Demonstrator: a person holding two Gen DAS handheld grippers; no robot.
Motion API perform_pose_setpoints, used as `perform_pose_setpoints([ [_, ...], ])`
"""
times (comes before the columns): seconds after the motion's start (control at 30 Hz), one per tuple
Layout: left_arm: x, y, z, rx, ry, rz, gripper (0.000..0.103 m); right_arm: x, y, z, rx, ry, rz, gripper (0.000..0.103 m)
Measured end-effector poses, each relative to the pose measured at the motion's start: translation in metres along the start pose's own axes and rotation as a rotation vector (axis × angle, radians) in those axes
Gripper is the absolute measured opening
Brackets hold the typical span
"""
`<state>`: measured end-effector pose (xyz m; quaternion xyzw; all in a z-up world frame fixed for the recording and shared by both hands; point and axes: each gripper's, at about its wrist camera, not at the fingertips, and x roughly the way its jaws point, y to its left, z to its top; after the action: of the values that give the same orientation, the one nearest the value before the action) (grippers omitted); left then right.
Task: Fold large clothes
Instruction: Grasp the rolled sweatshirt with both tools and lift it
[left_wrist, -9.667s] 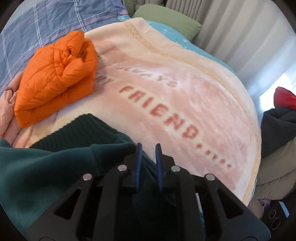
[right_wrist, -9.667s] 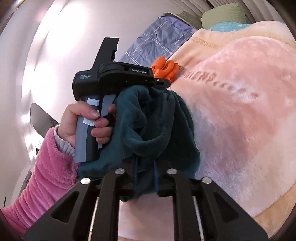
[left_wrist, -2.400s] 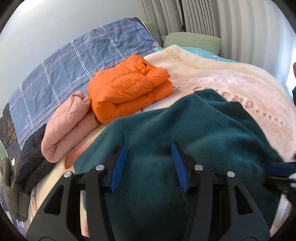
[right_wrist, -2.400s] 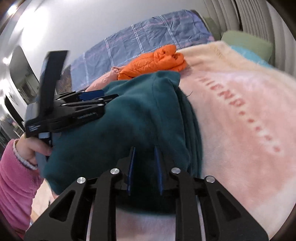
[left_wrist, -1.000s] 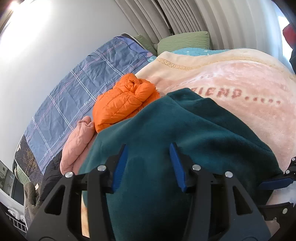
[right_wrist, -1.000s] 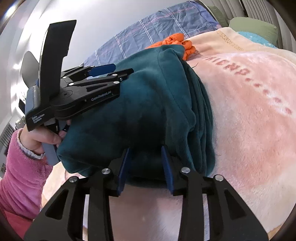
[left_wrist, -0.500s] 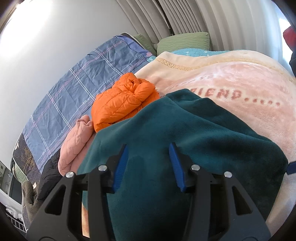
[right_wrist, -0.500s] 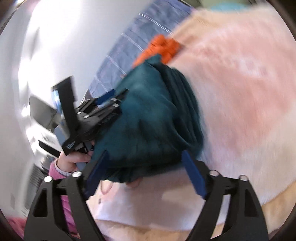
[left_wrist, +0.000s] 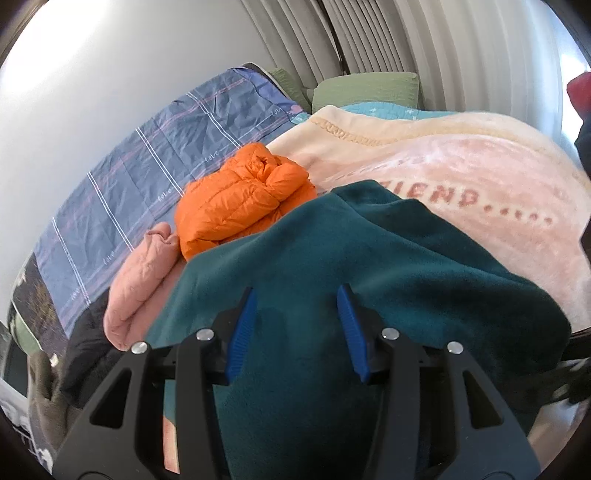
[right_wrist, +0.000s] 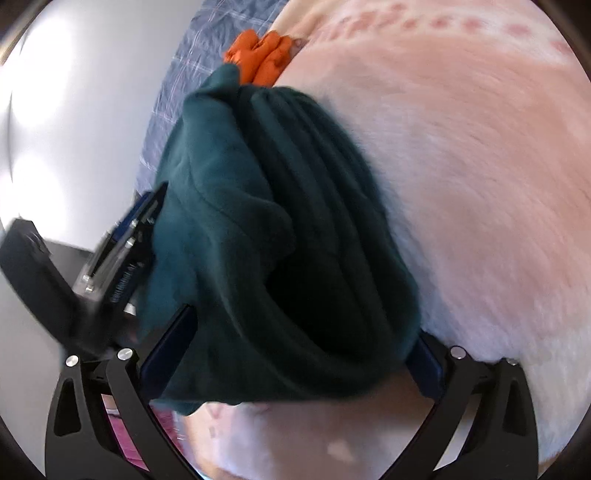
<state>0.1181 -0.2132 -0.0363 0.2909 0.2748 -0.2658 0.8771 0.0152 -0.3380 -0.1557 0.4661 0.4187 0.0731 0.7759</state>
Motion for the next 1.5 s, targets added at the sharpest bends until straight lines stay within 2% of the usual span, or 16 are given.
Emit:
perform_pose_setpoints([
  [0.07,-0.004,0.007,0.000,-0.037,-0.017,-0.028,0.047,-0.006,0.003,-0.002,-0.016,-0.033,-0.018,0.072],
  [0.17,-0.024,0.053,-0.004,-0.250,-0.086,-0.123,0.073,-0.021,0.002,-0.009,-0.048,-0.080,0.003,0.052],
  [0.3,-0.032,0.139,-0.034,-0.612,-0.127,-0.163,0.087,-0.023,0.003,-0.012,-0.066,-0.078,0.006,0.053],
  [0.4,0.000,0.179,-0.066,-0.773,-0.011,-0.215,0.087,-0.023,0.003,-0.007,-0.090,-0.076,-0.001,0.054],
  [0.5,0.044,0.189,-0.100,-0.932,0.076,-0.446,0.101,-0.017,-0.001,0.002,-0.093,-0.068,0.008,0.058],
  [0.6,0.084,0.196,-0.125,-1.094,0.075,-0.680,0.101,-0.015,-0.005,0.005,-0.092,-0.049,0.023,0.066],
  [0.63,0.091,0.197,-0.128,-1.114,0.083,-0.696,0.101,-0.012,-0.004,0.007,-0.099,-0.038,0.027,0.070],
  [0.77,0.109,0.199,-0.125,-1.133,0.096,-0.710,0.101,-0.006,0.001,0.012,-0.103,-0.009,0.039,0.077],
  [0.83,0.116,0.192,-0.119,-1.130,0.094,-0.726,0.101,-0.001,0.007,0.014,-0.139,-0.014,0.027,0.065],
  [0.87,0.118,0.190,-0.118,-1.127,0.083,-0.739,0.095,-0.003,0.014,0.013,-0.164,-0.027,0.027,0.056],
  [0.9,0.117,0.188,-0.113,-1.127,0.050,-0.763,0.075,-0.008,0.021,0.012,-0.196,-0.047,0.022,0.052],
  [0.93,0.114,0.188,-0.110,-1.133,0.033,-0.773,0.068,-0.015,0.031,0.011,-0.239,-0.073,0.016,0.047],
  [1.1,0.074,0.187,-0.068,-1.050,-0.053,-0.743,0.061,-0.047,0.055,0.021,-0.332,-0.142,0.034,0.043],
  [1.3,0.041,0.170,0.065,-0.869,-0.186,-0.765,0.061,-0.111,0.070,0.090,-0.417,-0.325,0.031,0.043],
  [1.4,0.064,0.153,0.167,-0.775,-0.235,-0.728,0.062,-0.125,0.065,0.162,-0.400,-0.377,0.013,0.043],
  [1.5,0.105,0.137,0.236,-0.738,-0.272,-0.672,0.063,-0.117,0.049,0.236,-0.361,-0.406,0.006,0.044],
])
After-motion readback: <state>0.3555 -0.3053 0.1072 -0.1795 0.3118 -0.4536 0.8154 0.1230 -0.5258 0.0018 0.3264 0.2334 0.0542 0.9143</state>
